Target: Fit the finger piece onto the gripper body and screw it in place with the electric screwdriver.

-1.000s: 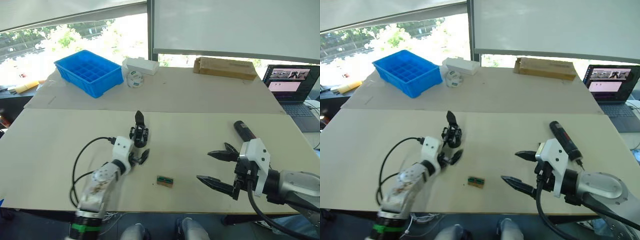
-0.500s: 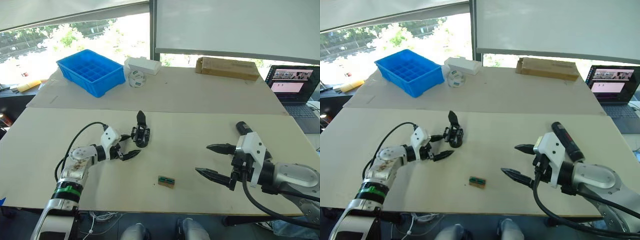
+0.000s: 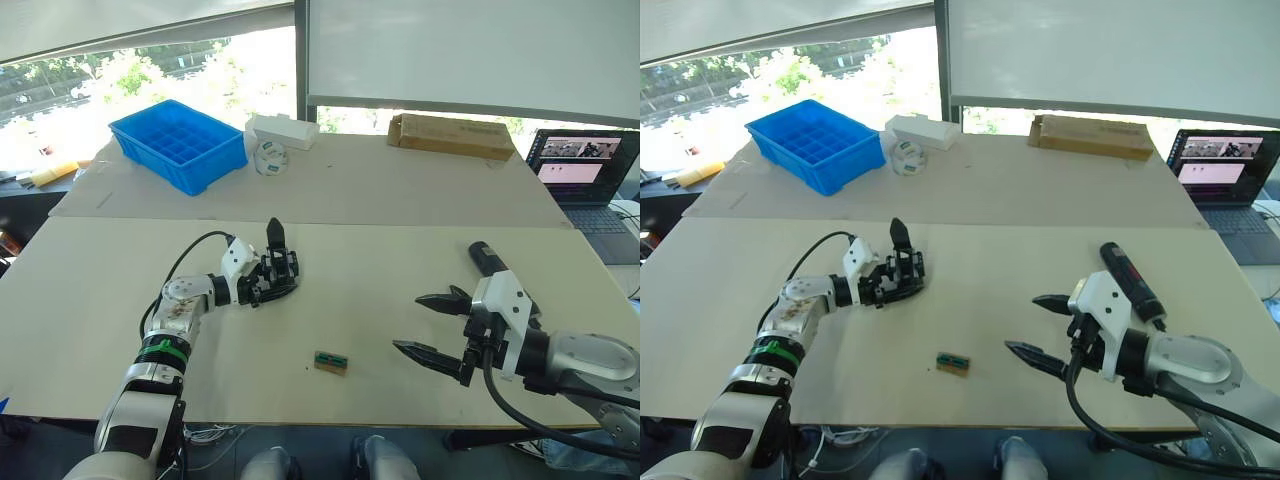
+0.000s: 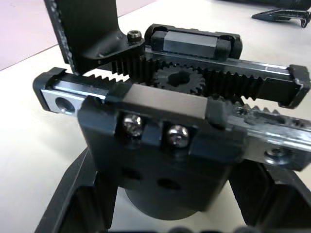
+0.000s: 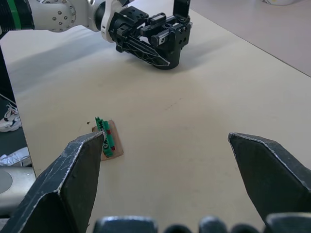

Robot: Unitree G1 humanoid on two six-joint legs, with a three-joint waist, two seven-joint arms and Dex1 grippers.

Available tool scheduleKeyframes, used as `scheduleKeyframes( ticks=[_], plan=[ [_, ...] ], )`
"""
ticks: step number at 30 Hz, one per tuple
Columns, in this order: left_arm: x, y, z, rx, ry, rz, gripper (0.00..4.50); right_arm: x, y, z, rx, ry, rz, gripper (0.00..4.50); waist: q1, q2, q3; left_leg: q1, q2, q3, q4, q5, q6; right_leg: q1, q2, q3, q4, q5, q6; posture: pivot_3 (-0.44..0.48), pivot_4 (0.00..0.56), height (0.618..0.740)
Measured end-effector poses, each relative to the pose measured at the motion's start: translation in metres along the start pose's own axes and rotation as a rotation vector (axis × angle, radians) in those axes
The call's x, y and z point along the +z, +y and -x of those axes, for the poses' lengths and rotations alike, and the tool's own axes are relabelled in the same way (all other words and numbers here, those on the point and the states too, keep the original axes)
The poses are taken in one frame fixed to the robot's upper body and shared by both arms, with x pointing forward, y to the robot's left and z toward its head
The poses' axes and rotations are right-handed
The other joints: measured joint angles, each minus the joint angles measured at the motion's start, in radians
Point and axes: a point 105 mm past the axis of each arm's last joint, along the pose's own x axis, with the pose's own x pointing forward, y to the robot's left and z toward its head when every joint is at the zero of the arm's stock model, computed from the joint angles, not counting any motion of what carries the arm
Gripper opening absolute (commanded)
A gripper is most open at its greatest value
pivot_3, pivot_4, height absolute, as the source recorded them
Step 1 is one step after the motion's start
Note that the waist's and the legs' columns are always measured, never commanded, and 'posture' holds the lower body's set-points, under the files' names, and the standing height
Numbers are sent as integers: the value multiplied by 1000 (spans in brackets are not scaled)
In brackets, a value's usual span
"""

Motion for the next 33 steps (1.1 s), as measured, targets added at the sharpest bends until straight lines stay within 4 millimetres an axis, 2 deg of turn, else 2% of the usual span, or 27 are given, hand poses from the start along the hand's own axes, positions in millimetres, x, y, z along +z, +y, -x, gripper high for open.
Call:
scheduleKeyframes(
  ticks=[4, 7, 11, 16, 22, 27, 29, 31, 33],
  plan=[
    [2, -21, -14, -13, -44, 23, 2602, 1, 2, 1, -17, -14, -4, 4500, 6, 0, 0, -3, 0, -2, 1, 0, 1, 0, -1, -1, 0, 0, 1, 0, 150, 738],
    [7, -49, -33, -67, -80, 22, 2602, 1, 7, 3, -21, -14, 0, 4500, 13, 0, 0, -6, 0, -3, 5, -1, 2, -1, -1, -2, 0, 1, 2, 0, 150, 738],
    [24, -76, -54, -169, -119, -20, 2602, 0, 10, 4, -29, -16, -4, 4500, 11, 0, 0, -6, -1, -3, 5, -1, 2, -1, -1, -1, -1, 2, 3, 0, 150, 738],
    [36, -79, -67, -268, -104, -105, 2602, -2, 9, 6, -50, -9, -8, 4500, -1, 0, 0, -4, 0, -2, 5, -1, 2, -1, 1, 0, 0, 2, 3, 0, 150, 738],
    [11, -77, -72, -291, -18, -115, 2602, 1, 12, 6, -61, -18, 4, 4500, 2, -1, 0, -5, 0, -2, 5, -1, 3, -2, 1, 0, -1, 2, 3, 0, 150, 738],
    [12, -71, -76, -268, -11, -152, 2602, 0, 14, 6, -70, -14, 4, 4500, 4, -1, 0, -5, -1, -3, 6, -2, 4, -1, -1, 0, -1, 2, 3, 0, 150, 738],
    [11, -70, -75, -265, -10, -151, 3635, 0, 13, 7, -76, -13, 2, 4500, 2, -1, 0, -4, -1, -2, 6, -2, 4, -1, -1, 1, 0, 2, 3, 0, 150, 738],
    [3, -67, -68, -277, 32, -152, 4431, 2, 12, 8, -85, -17, 10, 4500, -2, -1, 0, -4, 0, -2, 6, -2, 4, -1, -1, 1, 0, 2, 3, 0, 150, 738],
    [1, -63, -60, -281, 52, -155, 4475, 4, 10, 9, -92, -18, 20, 4500, -2, -1, 0, -4, 1, -2, 6, -2, 4, -1, 0, 1, 0, 2, 3, 0, 150, 738]
  ],
)
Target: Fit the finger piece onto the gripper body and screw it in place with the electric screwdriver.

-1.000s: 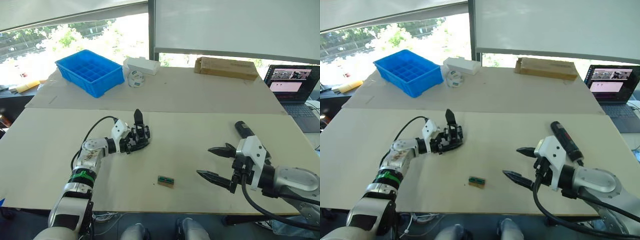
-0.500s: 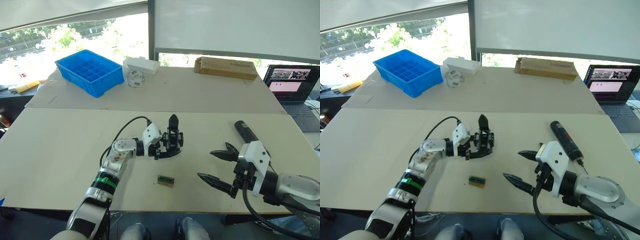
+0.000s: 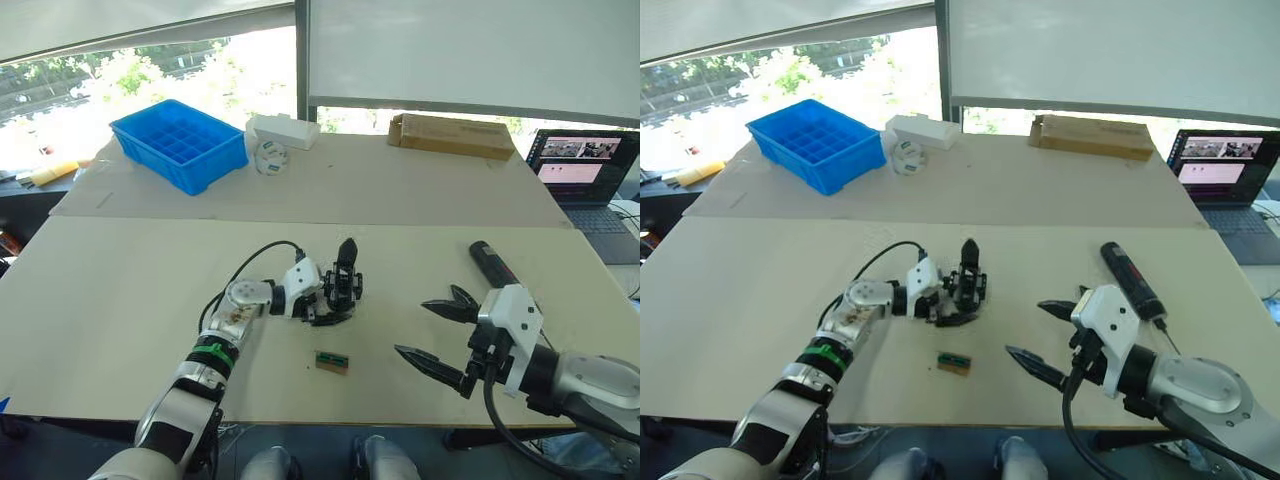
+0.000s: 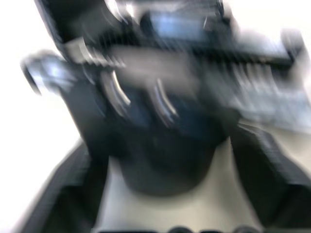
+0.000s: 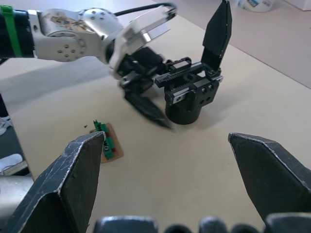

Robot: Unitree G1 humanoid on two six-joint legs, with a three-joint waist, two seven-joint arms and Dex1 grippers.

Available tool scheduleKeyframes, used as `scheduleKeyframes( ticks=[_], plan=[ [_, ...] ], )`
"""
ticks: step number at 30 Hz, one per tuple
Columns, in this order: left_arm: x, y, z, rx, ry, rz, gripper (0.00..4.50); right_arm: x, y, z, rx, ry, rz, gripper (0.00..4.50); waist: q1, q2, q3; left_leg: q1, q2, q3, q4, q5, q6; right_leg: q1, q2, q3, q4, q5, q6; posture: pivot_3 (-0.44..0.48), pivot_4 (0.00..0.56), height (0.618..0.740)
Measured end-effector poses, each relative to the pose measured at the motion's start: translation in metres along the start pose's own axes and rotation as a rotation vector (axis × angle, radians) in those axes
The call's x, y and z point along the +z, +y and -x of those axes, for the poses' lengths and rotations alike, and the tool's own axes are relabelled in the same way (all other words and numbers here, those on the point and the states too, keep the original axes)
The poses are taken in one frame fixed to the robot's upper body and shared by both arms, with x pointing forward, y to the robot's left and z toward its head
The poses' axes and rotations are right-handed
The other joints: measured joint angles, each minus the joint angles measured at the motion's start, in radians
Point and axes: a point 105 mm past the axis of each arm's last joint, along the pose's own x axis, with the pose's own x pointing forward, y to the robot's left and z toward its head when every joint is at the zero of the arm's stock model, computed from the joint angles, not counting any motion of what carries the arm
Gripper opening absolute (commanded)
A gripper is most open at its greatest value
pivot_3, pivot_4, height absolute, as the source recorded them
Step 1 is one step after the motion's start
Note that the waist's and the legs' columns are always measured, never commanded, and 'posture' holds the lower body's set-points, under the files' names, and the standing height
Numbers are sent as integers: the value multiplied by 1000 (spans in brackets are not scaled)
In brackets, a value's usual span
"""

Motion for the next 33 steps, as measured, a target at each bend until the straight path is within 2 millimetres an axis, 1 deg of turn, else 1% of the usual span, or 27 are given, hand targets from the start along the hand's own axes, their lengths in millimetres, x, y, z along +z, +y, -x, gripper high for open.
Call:
scheduleKeyframes(
  ticks=[1, 3, 5, 6, 7, 8, 10, 11, 13, 15, 17, 19, 21, 23, 24, 27, 30, 31, 33],
  plan=[
    [-2, 0, 6, -4, 18, 2, 4475, 2, -1, 0, -3, -4, 0, 4500, -1, 0, 0, 0, 0, 0, 0, 0, 0, 0, 0, 0, 0, 0, 0, 0, 150, 738],
    [-7, -1, 26, -8, 51, 6, 4475, 5, -6, 2, -3, 9, 2, 4500, -8, 0, 0, 0, 0, 0, 0, 0, 0, -1, 0, 1, 0, 0, 0, 0, 150, 738],
    [-13, -2, 57, 0, 101, 28, 4475, 5, -20, 7, -18, 70, 0, 4500, -14, 0, 0, 0, 1, 0, 0, 0, 0, -1, -1, 0, 0, 0, 0, 0, 150, 738],
    [-12, -4, 69, -4, 114, 45, 4475, 5, -27, 9, -25, 102, -8, 4500, -14, 0, 0, 0, 1, 0, 0, 0, 0, -1, -1, 1, 0, 0, -1, 0, 150, 738],
    [-7, -7, 83, -23, 129, 59, 4475, 3, -39, 11, -42, 157, -22, 4500, -15, 0, 0, -1, 1, 0, 1, 0, 0, -1, -2, 0, 1, 0, -1, 0, 150, 738],
    [3, -10, 91, -44, 122, 59, 4475, 1, -51, 14, -69, 205, -35, 4500, -14, 0, 0, 0, 1, 0, 1, 0, 0, -1, -3, 1, 0, 0, -1, 0, 150, 738],
    [29, -16, 101, -86, 96, 38, 4475, 1, -76, 17, -122, 286, -50, 4500, -6, 1, 1, -2, 1, 0, 1, 0, 1, -1, -5, 1, -1, 0, 0, 0, 150, 738],
    [48, -21, 105, -114, 78, 20, 4475, -1, -93, 18, -154, 345, -55, 4500, -5, 2, 1, -2, 0, 0, 2, -1, 1, -2, -5, 2, -1, 0, 0, 0, 150, 738],
    [75, -27, 108, -149, 54, -11, 4475, -2, -116, 17, -198, 400, -76, 4500, -2, 2, 1, -2, 0, -1, 1, -1, 1, -2, -4, 2, -2, 0, 0, 0, 150, 738],
    [99, -34, 108, -191, 24, -30, 4475, -6, -135, 14, -236, 449, -153, 4500, -4, 2, 1, -3, 0, -1, 1, -1, 1, -2, -3, 2, -2, -1, 0, 0, 150, 738],
    [122, -44, 107, -233, -12, -44, 4475, -18, -152, 8, -262, 540, -233, 4500, -8, 3, 1, -3, 0, 0, 1, 0, 1, -2, -2, 1, -1, -1, 0, 0, 150, 738],
    [142, -51, 105, -259, -50, -58, 4475, -36, -160, 3, -264, 645, -261, 4500, -9, 3, 1, -3, 0, 0, 1, 0, 0, -2, -1, 1, -1, -1, 1, 0, 150, 738],
    [154, -55, 106, -263, -83, -52, 4475, -52, -162, -1, -250, 729, -287, 4500, -10, 3, 2, -3, 0, 0, 1, 0, 0, -2, -1, 0, -1, -1, 1, 0, 150, 738],
    [166, -59, 106, -272, -113, -41, 4475, -61, -166, -8, -239, 789, -331, 4500, -16, 3, 2, -3, -1, 1, 1, 0, 0, -2, -2, -1, -1, -1, 2, 0, 150, 738],
    [170, -63, 106, -276, -120, -52, 4475, -63, -168, -9, -235, 812, -346, 4500, -19, 3, 2, -3, -1, 1, 1, 0, 0, -2, -2, -1, 0, -1, 2, 0, 150, 738],
    [173, -66, 105, -271, -122, -63, 4475, -67, -171, -10, -222, 865, -375, 4500, -21, 3, 2, -2, -1, 1, 1, 0, -1, -2, -1, -1, 0, -1, 1, 0, 150, 738],
    [173, -64, 105, -245, -120, -69, 4475, -77, -165, -13, -168, 932, -390, 4500, -22, 3, 2, -2, -1, 1, 1, 1, -1, -2, -1, -1, 0, -1, 1, 0, 150, 738],
    [173, -63, 104, -238, -117, -74, 4494, -82, -161, -15, -145, 955, -392, 4251, -22, 4, 2, -2, -1, 1, 1, 1, -1, -2, -1, -1, 0, -1, 1, 0, 150, 738],
    [171, -62, 103, -230, -108, -77, 4500, -84, -160, -16, -128, 972, -361, 3753, -22, 4, 2, -2, -1, 1, 1, 1, -1, -1, -1, -1, 0, -1, 1, 0, 150, 738]
  ],
)
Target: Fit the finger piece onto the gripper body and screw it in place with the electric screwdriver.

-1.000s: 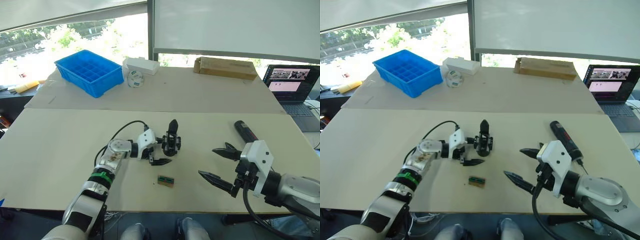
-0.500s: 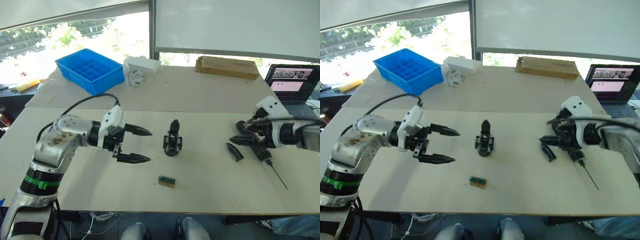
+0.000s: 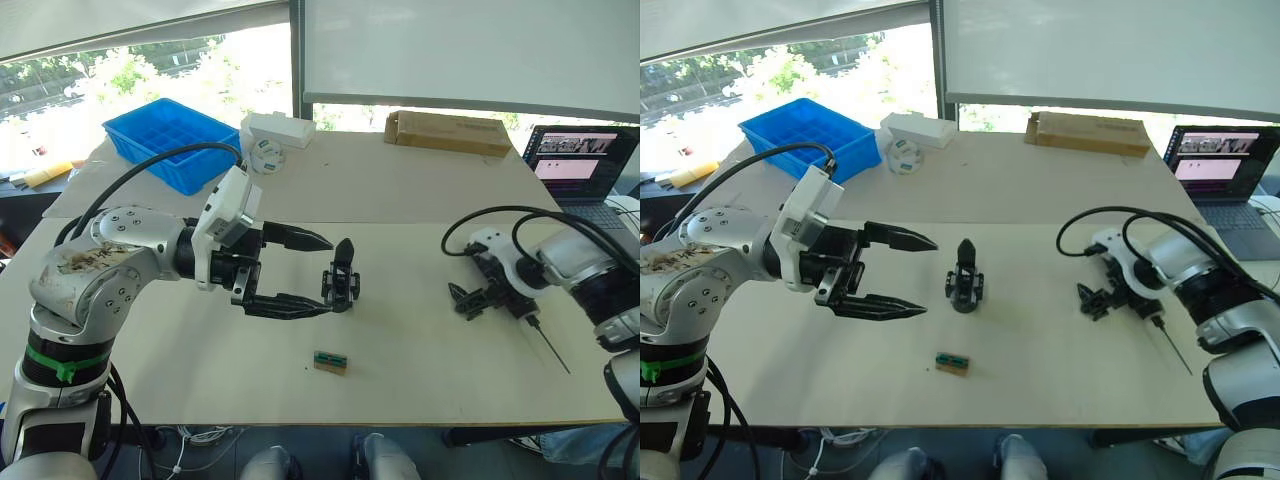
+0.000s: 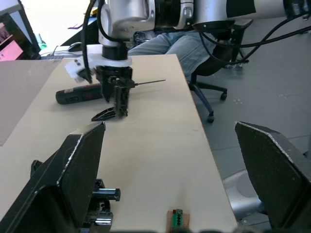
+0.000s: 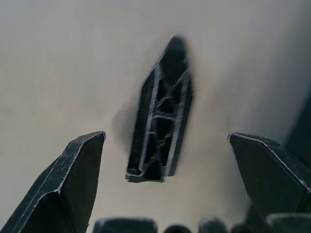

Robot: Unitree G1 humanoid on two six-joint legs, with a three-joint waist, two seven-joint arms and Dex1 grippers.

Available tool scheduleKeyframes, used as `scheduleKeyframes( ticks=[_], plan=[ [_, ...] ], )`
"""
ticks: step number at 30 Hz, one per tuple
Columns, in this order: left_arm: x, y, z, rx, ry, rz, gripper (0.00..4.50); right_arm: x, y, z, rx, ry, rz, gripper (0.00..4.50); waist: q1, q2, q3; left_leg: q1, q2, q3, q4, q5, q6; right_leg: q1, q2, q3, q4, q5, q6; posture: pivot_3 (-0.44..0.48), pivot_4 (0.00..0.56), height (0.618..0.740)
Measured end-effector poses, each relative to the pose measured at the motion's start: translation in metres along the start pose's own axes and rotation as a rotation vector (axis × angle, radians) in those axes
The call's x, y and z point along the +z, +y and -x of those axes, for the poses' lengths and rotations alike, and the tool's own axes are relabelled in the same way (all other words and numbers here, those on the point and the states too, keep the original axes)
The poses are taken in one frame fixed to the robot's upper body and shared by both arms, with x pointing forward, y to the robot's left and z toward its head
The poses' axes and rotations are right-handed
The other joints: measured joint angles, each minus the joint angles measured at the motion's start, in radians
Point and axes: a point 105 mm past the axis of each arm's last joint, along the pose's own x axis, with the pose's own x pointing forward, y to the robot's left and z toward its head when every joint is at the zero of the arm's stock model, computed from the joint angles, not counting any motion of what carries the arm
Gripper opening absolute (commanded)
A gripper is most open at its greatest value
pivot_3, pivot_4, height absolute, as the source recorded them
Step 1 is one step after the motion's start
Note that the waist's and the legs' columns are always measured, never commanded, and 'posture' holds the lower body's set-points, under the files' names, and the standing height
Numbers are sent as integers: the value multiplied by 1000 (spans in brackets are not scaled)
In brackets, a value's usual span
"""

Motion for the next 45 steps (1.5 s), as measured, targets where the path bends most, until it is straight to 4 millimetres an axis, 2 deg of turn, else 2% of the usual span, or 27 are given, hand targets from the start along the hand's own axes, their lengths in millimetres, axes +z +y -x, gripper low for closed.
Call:
scheduleKeyframes(
  ticks=[1, 2, 7, 8, 11, 13, 14, 16, 18, 19, 21, 25, 28, 31, 34, 35, 36, 37, 40, 45],
  plan=[
    [-1, 1, 0, 4, 3, 3, 4500, 1, -2, -2, -9, 1, 11, 3218, 0, 0, 0, 0, 0, 0, 0, 0, 0, 0, 0, 0, 0, 0, 0, 0, 150, 738],
    [-1, 2, 0, 9, 5, 5, 4500, 1, -3, -2, -17, 1, 18, 3024, 0, 0, 0, 0, 0, 0, 0, 0, 0, 0, 0, 0, 0, 0, 0, 0, 150, 738],
    [1, 12, -5, 64, -23, 5, 4500, 2, 0, -3, -23, -8, 69, 1294, -1, 0, 0, 1, 0, 0, 0, 1, -1, 0, 0, 0, 0, 0, 0, 0, 150, 738],
    [0, 15, -4, 78, -23, 9, 4500, 2, 3, -3, -13, -11, 86, 1121, -2, 0, 0, 1, 0, 0, 0, 1, -2, 0, 1, 0, 1, 0, 0, 0, 150, 738],
    [1, 24, -5, 132, -59, 29, 4500, -1, 6, 3, 28, -47, 236, 1126, 1, 2, 1, 1, 0, -1, 0, 1, -2, 0, 0, 0, 1, 0, 0, 0, 150, 738],
    [5, 38, -5, 220, -140, 102, 4500, 13, 13, 22, 50, -144, 450, 1126, 3, 5, 3, 1, -1, -1, 0, 1, -2, 0, -2, 1, 1, 0, 0, 0, 150, 738],
    [6, 46, -5, 264, -176, 151, 4500, 25, 17, 34, 41, -209, 513, 1126, 3, 5, 3, 1, -1, -1, 0, 1, -2, 0, -1, 1, 1, 0, 0, 0, 150, 738],
    [8, 59, -5, 343, -245, 236, 4500, 56, 23, 65, -28, -403, 539, 1126, -1, 5, 3, 1, 0, -1, 0, 1, -2, 0, -1, 1, 1, 0, 0, 0, 150, 738],
    [6, 65, -8, 389, -278, 303, 4500, 77, 32, 90, -91, -574, 557, 1126, 0, 5, 3, 1, 2, -2, 0, 2, -4, 0, -1, 1, 1, 0, -1, 0, 150, 738],
    [5, 71, -9, 427, -308, 344, 4500, 86, 40, 95, -102, -661, 534, 1126, 2, 4, 2, 1, 3, -2, 0, 3, -5, 1, 0, 1, 2, 0, -1, 0, 150, 738],
    [1, 84, -11, 508, -347, 416, 4500, 100, 66, 89, -71, -800, 493, 1126, 4, 3, 2, 1, 3, -3, -1, 3, -5, 1, 1, 2, 3, 1, -2, 0, 150, 738],
    [-1, 89, -21, 542, -365, 462, 4500, 110, 109, 68, -37, -925, 454, 1126, 6, 4, 2, 0, 1, -1, -1, 3, -5, 0, 2, 0, 6, 1, -2, 0, 150, 738],
    [-2, 89, -33, 524, -394, 503, 4500, 123, 136, 77, -22, -1048, 445, 1126, 9, 4, 2, 0, 0, -1, -1, 3, -5, 0, 3, 0, 6, 1, -2, 0, 150, 738],
    [-10, 97, -33, 551, -417, 574, 4500, 130, 144, 86, -42, -1135, 393, 1126, 9, 4, 2, 0, 0, -1, -1, 3, -5, 0, 4, 0, 5, 1, -2, 0, 150, 738],
    [-6, 98, -30, 550, -449, 564, 3682, 127, 145, 84, -46, -1141, 367, 1126, 7, 4, 2, 1, 0, -1, -2, 3, -5, 0, 5, 0, 5, 1, -2, 0, 150, 738],
    [-5, 99, -29, 554, -465, 566, 3300, 126, 145, 83, -46, -1140, 363, 1126, 5, 4, 2, 1, 0, -1, -2, 3, -5, 0, 5, 0, 5, 1, -2, 0, 150, 738],
    [-4, 100, -28, 559, -479, 573, 2652, 126, 145, 82, -46, -1142, 362, 1126, 3, 4, 2, 1, 0, -1, -2, 3, -5, 0, 6, 0, 5, 1, -2, 0, 150, 738],
    [-5, 100, -27, 563, -482, 577, 2419, 126, 145, 83, -49, -1144, 362, 1126, 2, 4, 2, 1, 0, -1, -2, 3, -5, 0, 6, 0, 5, 1, -2, 0, 150, 738],
    [-10, 102, -26, 571, -482, 619, 2413, 126, 148, 87, -56, -1163, 379, 1126, 1, 4, 2, 1, 1, 0, -2, 3, -5, 0, 6, 1, 5, 1, -2, 0, 150, 738],
    [-7, 101, -27, 543, -502, 644, 2413, 126, 160, 83, -44, -1167, 415, 1126, 0, 4, 2, 1, 1, 0, -2, 3, -5, 0, 7, 1, 5, 1, -3, 0, 150, 738]
  ],
)
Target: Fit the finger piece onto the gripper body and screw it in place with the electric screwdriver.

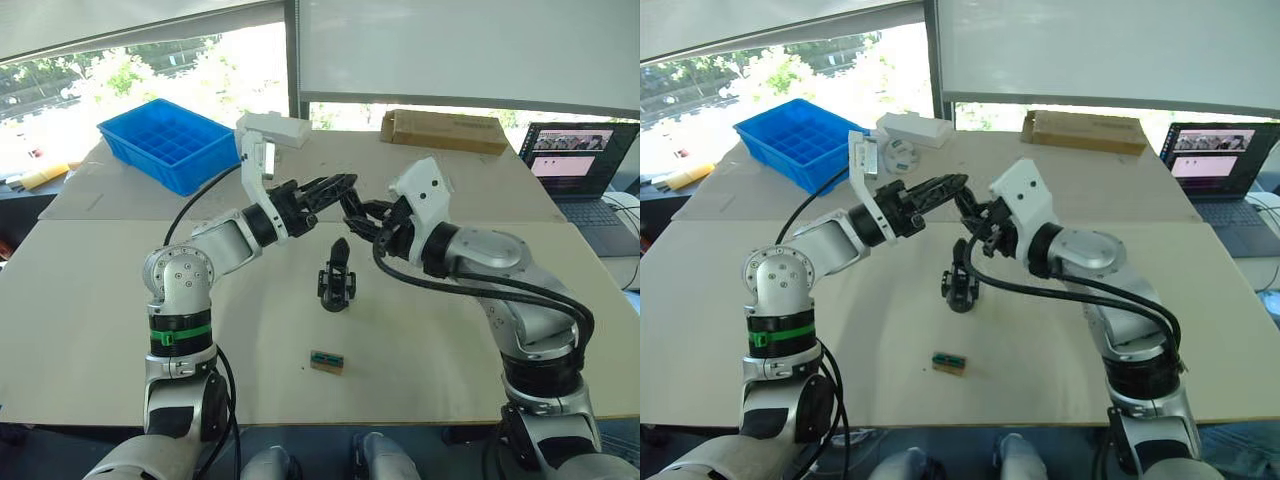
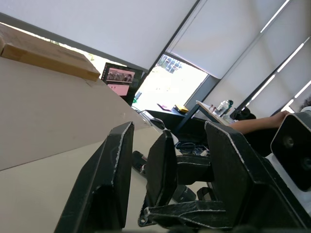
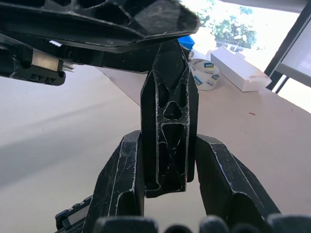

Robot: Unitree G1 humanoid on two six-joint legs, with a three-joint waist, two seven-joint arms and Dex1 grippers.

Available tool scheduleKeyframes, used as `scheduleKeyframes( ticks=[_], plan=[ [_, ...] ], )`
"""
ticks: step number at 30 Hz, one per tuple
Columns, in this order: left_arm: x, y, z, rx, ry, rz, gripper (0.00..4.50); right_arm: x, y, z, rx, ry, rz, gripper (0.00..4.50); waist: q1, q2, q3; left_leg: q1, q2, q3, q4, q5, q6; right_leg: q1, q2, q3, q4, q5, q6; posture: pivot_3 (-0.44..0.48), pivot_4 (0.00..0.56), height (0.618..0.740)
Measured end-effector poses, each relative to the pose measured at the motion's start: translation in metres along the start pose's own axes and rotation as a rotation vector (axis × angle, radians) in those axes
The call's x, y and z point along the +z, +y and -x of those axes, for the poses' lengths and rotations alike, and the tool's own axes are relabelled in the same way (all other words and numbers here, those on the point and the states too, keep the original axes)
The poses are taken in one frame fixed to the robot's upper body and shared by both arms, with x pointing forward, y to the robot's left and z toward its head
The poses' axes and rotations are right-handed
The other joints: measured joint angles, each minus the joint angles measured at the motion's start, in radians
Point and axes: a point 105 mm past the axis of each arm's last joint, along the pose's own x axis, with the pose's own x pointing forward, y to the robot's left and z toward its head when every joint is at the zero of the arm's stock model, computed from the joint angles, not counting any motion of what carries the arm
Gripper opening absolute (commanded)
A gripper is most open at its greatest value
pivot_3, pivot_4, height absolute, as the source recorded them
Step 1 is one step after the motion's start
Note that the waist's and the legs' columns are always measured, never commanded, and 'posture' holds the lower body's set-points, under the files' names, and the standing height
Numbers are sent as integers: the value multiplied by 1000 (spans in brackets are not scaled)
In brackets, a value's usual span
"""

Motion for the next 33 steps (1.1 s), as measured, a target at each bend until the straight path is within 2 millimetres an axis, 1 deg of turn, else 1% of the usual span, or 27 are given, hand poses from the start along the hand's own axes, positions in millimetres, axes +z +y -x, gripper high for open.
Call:
scheduleKeyframes(
  ticks=[2, 3, 5, 8, 9, 14, 16, 19, 21, 23, 24, 26, 27, 28, 30, 31, 33],
  plan=[
    [0, 2, -1, 11, 1, 4, 2413, 1, 2, -1, -2, -6, 1, 1126, 0, 0, 0, 0, 0, 0, 0, 0, 0, 0, 0, 0, 0, 0, 0, 0, 150, 738],
    [0, 4, -2, 23, 3, 10, 2156, 2, 4, -2, 2, -12, 0, 1126, 0, 0, 0, 0, 0, 0, 0, 0, 0, 0, 0, 0, 0, 0, 0, 0, 150, 738],
    [-1, 6, -3, 35, 2, 27, 1545, 3, 6, -3, 5, -15, 0, 1126, 0, 0, 0, 0, 0, 0, 0, 0, 0, 0, 0, 0, 0, 0, 0, 0, 150, 738],
    [0, 5, -5, 30, -8, 45, 143, 3, 5, -3, 1, -14, 1, 1126, 1, 0, 0, 0, 0, 0, 0, 0, 0, 0, 0, 0, 0, 0, 0, 0, 150, 738],
    [1, 4, -6, 36, -8, 42, 13, 3, 5, -3, -6, -14, 6, 1126, 1, 0, 0, 0, 0, 0, 0, 0, 0, 0, 0, 0, 0, 0, 0, 0, 150, 738],
    [3, 2, -8, 40, -10, 33, 0, 5, 3, -3, -21, -20, 17, 1126, 0, 0, 0, 0, 0, 0, 0, 0, 0, 0, 0, 0, 0, 0, 0, 0, 150, 738],
    [4, 1, -8, 42, -11, 26, 0, 7, 2, -3, -27, -29, 20, 2185, 0, 0, 0, 0, 0, 0, 0, 0, 0, 0, 0, 0, 0, 0, 0, 0, 150, 738],
    [4, 0, -10, 35, -5, 19, 0, 9, 4, -2, -14, -48, 10, 3212, 0, 0, 0, 0, 0, 0, 0, 0, 0, 0, 0, 0, 0, 0, 0, 0, 150, 738],
    [2, -4, -9, -5, 26, -17, 0, 10, 6, 0, 29, -52, -9, 3831, 0, 0, 0, 0, 0, 0, 0, 0, 0, 0, 0, 0, 0, 0, 0, 0, 150, 738],
    [1, -14, -5, -83, 76, -97, 0, 13, 3, 8, 84, -44, -28, 3831, -1, 0, 0, 0, 0, 1, -1, 0, 0, 0, 1, 0, -1, 0, 0, 0, 150, 738],
    [1, -19, -1, -135, 110, -164, 0, 18, -1, 13, 121, -40, -35, 3831, -1, 1, 0, 0, 0, 1, -1, 0, 0, 0, 1, 0, -1, 0, 0, 0, 150, 738],
    [3, -23, 4, -201, 169, -278, 0, 33, -10, 22, 197, -34, -51, 3831, -4, 1, 1, 0, -1, 2, -1, 0, 0, -1, 1, 0, -1, 0, -1, 0, 150, 738],
    [6, -23, 5, -238, 202, -327, 0, 45, -12, 28, 273, -28, -89, 3831, -4, 1, 1, 0, 0, 2, -1, 0, 0, 0, 2, 0, -2, 1, -1, 0, 150, 738],
    [10, -22, 6, -265, 218, -353, 0, 55, -14, 33, 337, -19, -127, 3831, -4, 1, 1, 1, 0, 1, -1, 0, -1, 0, 2, 0, -3, 1, -2, 0, 150, 738],
    [20, -23, 9, -314, 227, -374, 0, 67, -13, 43, 446, -4, -188, 3831, -3, 1, 1, 1, 2, 1, -1, 0, -1, 0, 3, -1, -3, 1, -2, 0, 150, 738],
    [24, -24, 10, -335, 233, -379, 0, 68, -11, 46, 493, 10, -221, 3831, -3, 1, 1, 0, 2, 1, -2, 0, -1, 0, 3, -1, -3, 1, -2, 0, 150, 738],
    [28, -30, 13, -407, 259, -361, 0, 61, -6, 47, 588, 51, -274, 3831, -3, 1, 1, 0, 1, 2, -2, 0, -1, 0, 3, 0, -3, 1, -2, 0, 150, 738]
  ],
)
